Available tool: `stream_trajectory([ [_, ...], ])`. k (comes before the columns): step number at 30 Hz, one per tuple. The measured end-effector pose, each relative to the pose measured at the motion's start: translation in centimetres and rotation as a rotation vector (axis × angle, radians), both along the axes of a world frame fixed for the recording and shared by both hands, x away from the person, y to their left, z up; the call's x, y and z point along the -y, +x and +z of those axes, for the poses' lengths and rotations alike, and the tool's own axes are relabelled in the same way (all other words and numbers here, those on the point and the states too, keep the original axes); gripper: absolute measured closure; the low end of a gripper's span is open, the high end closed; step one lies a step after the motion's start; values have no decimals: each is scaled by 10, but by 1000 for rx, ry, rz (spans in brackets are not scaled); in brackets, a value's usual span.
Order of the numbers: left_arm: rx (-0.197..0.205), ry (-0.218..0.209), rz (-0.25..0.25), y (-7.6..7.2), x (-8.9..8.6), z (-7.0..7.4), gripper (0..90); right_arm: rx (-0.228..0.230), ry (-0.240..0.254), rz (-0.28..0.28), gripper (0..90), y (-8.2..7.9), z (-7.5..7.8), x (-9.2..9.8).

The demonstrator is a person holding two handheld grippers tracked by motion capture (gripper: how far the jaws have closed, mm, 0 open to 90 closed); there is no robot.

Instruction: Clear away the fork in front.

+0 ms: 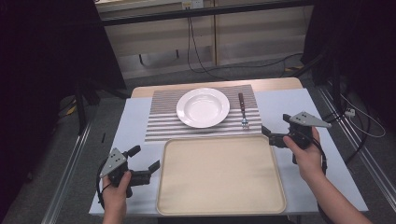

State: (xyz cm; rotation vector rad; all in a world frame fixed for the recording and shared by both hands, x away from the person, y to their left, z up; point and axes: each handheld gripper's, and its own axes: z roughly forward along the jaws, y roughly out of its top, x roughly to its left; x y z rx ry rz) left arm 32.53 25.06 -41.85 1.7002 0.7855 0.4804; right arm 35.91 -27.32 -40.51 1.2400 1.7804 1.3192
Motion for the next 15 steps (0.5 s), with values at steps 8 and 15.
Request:
stream_trajectory([
  [8,-3,-3,-4,0,-1,0,21,-17,16,-24,47,22,3,-5],
  [15,-3,-5,-5,0,-1,0,21,-42,-12,-32,48,41,4,-10],
])
